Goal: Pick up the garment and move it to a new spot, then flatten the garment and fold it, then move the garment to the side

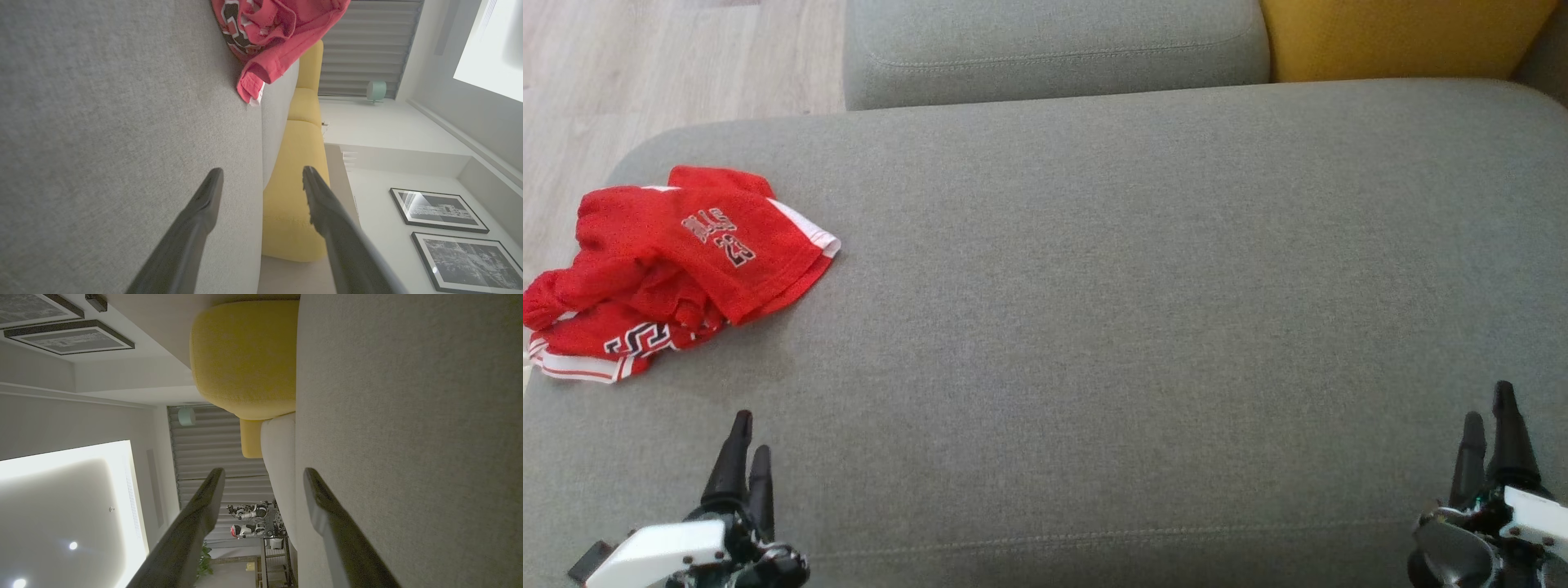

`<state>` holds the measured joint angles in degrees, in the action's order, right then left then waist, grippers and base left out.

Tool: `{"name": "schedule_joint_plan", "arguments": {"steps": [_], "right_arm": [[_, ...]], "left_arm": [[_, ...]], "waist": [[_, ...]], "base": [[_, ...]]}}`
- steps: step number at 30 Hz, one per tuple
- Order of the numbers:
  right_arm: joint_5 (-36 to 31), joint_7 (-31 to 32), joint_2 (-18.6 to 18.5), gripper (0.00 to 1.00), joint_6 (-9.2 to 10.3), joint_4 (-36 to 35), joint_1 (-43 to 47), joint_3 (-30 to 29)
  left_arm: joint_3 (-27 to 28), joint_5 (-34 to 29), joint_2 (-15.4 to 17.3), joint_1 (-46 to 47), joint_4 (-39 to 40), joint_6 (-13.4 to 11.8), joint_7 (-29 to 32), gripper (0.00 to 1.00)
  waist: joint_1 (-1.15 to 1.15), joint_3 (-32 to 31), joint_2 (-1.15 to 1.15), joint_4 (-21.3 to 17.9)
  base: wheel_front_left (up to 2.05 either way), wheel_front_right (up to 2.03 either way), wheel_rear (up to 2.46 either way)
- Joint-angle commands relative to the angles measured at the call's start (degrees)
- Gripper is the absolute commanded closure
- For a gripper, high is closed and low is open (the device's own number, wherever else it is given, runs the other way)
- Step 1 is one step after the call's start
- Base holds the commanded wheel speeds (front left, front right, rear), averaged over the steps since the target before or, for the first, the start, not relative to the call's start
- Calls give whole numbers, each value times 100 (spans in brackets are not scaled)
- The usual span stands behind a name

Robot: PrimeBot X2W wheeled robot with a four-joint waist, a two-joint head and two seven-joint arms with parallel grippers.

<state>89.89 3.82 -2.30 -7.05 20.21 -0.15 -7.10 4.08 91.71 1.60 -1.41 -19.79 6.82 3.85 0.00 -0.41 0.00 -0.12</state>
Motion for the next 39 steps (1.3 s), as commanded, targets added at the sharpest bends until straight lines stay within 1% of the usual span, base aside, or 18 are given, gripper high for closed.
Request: {"name": "schedule_joint_plan", "arguments": {"steps": [1, 6, 13, 18, 19, 22, 26, 31, 35, 39], "right_arm": [[-60, -31, -34, 0, -6, -228, -208, 30], [-354, -115, -35, 0, -8, -268, -231, 14], [-978, -232, -36, 0, -10, -403, -277, -25], [-1606, -316, -38, 0, -12, -628, -327, 17], [-1884, -350, -38, 0, -13, -740, -349, 16], [-2285, -400, -39, 0, -14, -884, -371, 45], [-2860, -467, -39, 0, -15, -1096, -410, 174], [-3655, -551, -41, 0, -17, -1404, -465, 400], [-4127, -618, -41, 0, -18, -1627, -488, 489], [-4575, -685, -42, 0, -20, -1730, -481, 599]], "left_arm": [[13, -54, 58, 233, 215, 23, -37, 0], [90, -229, 61, 240, 230, 20, -120, 0], [211, -675, 65, 270, 372, -109, -237, 0], [220, -1028, 68, 271, 570, -218, -321, 0], [224, -1174, 70, 278, 680, -259, -355, 0], [220, -1438, 72, 282, 842, -336, -405, 0], [185, -1824, 74, 301, 1107, -440, -472, 0], [173, -2314, 77, 336, 1512, -627, -556, 0], [100, -2698, 80, 350, 1780, -763, -623, 0], [-49, -3170, 82, 346, 2009, -785, -690, 0]], "waist": [[0, -1, 0, 0], [0, -20, 0, 1], [0, -33, 0, 1], [0, -26, 0, 1], [0, -21, 0, 2], [0, -17, 0, 7], [0, -13, 0, 15], [0, -9, 0, 25], [0, -11, 0, 27], [0, -24, 0, 26]], "base": [[0, 0, 0], [0, 0, 0], [0, 0, 0], [0, 0, 0], [0, 0, 0], [0, 0, 0], [0, 0, 0], [0, 0, 0], [0, 0, 0], [0, 0, 0]]}}
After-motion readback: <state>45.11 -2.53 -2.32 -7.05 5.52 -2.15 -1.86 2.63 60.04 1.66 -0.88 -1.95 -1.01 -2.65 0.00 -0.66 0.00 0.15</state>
